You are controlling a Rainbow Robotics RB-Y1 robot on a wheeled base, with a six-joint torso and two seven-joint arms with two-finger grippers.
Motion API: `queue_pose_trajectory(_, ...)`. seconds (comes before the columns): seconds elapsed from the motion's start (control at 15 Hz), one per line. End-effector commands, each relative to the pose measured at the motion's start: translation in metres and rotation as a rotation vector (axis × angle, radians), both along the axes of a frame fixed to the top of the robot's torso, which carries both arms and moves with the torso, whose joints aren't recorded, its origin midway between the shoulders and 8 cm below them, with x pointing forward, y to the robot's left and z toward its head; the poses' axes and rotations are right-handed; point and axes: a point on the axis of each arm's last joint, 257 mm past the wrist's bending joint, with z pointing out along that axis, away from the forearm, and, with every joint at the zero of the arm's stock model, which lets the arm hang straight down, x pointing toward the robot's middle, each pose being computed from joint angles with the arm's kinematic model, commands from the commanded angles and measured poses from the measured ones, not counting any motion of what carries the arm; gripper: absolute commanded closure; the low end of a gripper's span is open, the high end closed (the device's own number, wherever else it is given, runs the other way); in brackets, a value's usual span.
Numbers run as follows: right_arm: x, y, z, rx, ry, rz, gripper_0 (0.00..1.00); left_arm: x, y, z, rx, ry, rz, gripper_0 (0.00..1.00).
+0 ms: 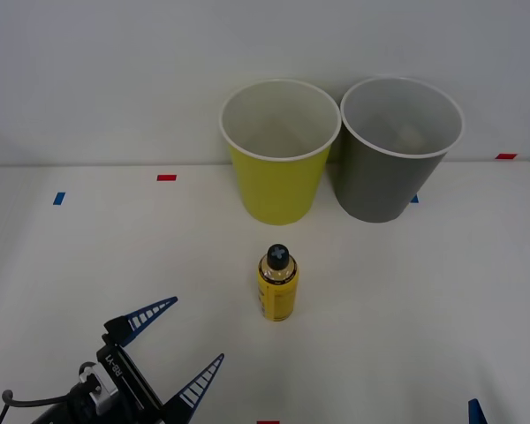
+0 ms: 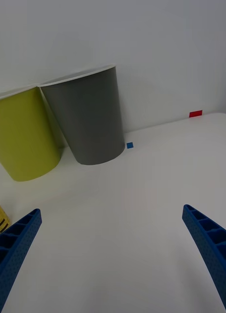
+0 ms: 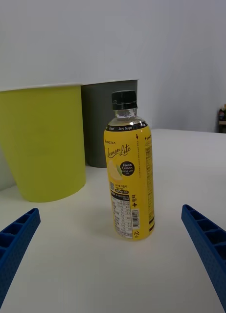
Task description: Put cans in the gray bin and PET bottles in the light green bin.
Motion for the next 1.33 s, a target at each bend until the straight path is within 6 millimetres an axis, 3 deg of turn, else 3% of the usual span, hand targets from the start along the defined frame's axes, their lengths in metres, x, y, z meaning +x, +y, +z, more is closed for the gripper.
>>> queue_pose_trajectory(0.07, 0.0, 0.0, 0.0, 0.0, 0.0, 0.0, 0.0, 0.012, -0.008, 0.002, 0.028, -0.013, -0.019, 0.0)
queue_pose_trajectory(0.33, 0.0, 0.0, 0.0, 0.0, 0.0, 0.0, 0.0, 0.026, -0.017, 0.006, 0.034, -0.016, -0.025, 0.0)
queue_pose_trajectory(0.53, 0.0, 0.0, 0.0, 0.0, 0.0, 0.0, 0.0, 0.029, -0.036, 0.01, -0.008, 0.015, -0.059, 0.0)
queue_pose_trajectory(1.33, 0.0, 0.0, 0.0, 0.0, 0.0, 0.0, 0.0, 0.052, -0.08, -0.004, 0.082, -0.021, -0.115, 0.0)
